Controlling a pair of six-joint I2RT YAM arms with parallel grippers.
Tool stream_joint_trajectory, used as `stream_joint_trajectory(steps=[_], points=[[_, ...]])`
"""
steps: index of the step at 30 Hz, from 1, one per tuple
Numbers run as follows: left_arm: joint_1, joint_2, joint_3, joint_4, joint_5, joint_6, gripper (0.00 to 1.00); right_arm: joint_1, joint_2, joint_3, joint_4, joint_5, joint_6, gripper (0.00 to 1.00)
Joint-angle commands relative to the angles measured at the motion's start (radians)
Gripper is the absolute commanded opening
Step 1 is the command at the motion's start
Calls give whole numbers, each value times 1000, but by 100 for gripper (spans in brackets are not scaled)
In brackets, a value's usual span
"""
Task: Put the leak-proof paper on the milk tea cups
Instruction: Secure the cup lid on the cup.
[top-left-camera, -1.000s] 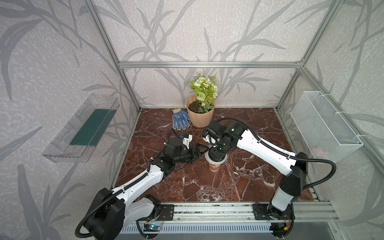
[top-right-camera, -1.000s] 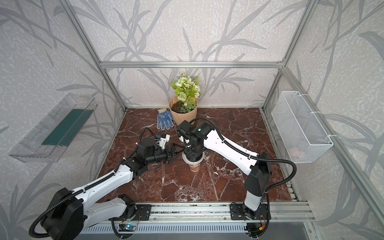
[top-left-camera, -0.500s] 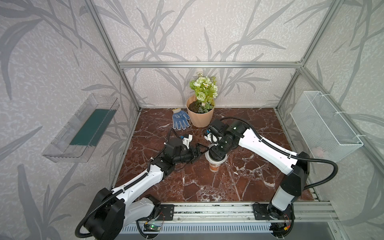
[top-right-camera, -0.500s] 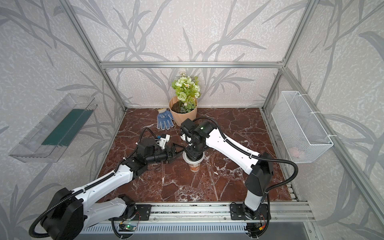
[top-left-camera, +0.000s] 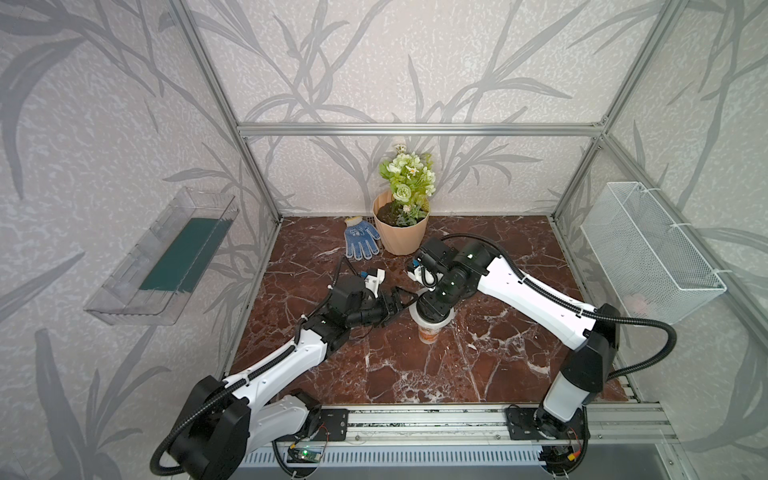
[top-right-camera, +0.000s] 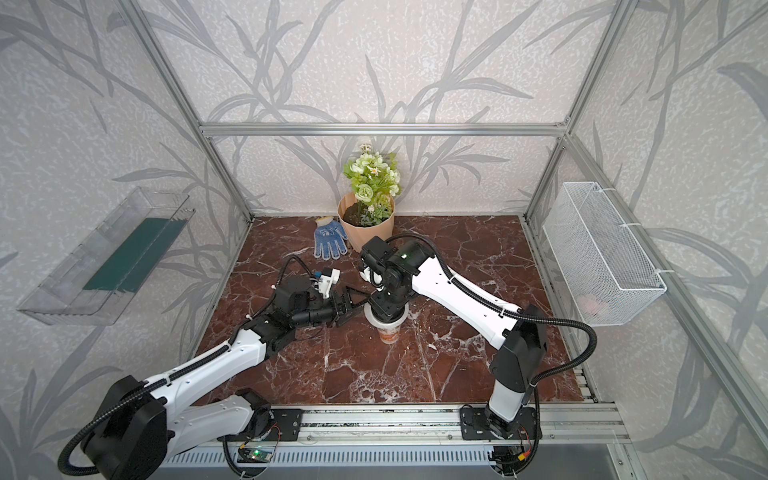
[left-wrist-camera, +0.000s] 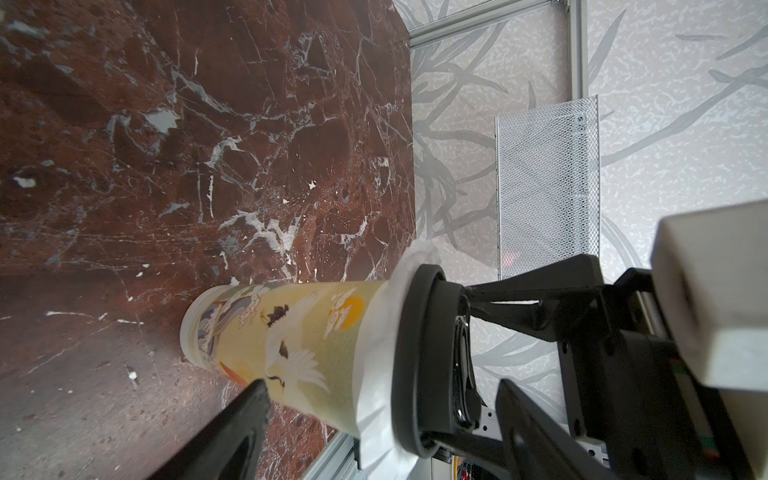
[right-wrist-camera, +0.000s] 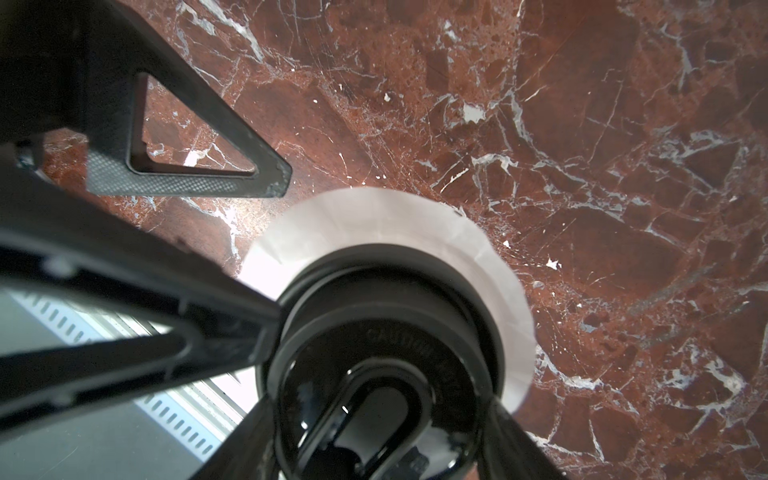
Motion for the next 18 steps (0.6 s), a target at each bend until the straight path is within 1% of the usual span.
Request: stream_joint_trajectory(steps=[1,5,18], points=[[-2,-5,11,15,-1,-3,87,8,-26,30,-28,2,-11,66],[-2,-2,9,20,0,-6,87,10,-27,37,-35,20,-12,66],[-1,-8,8,18,-1,-6,87,17,-17,21,-35,-3,-14,66]])
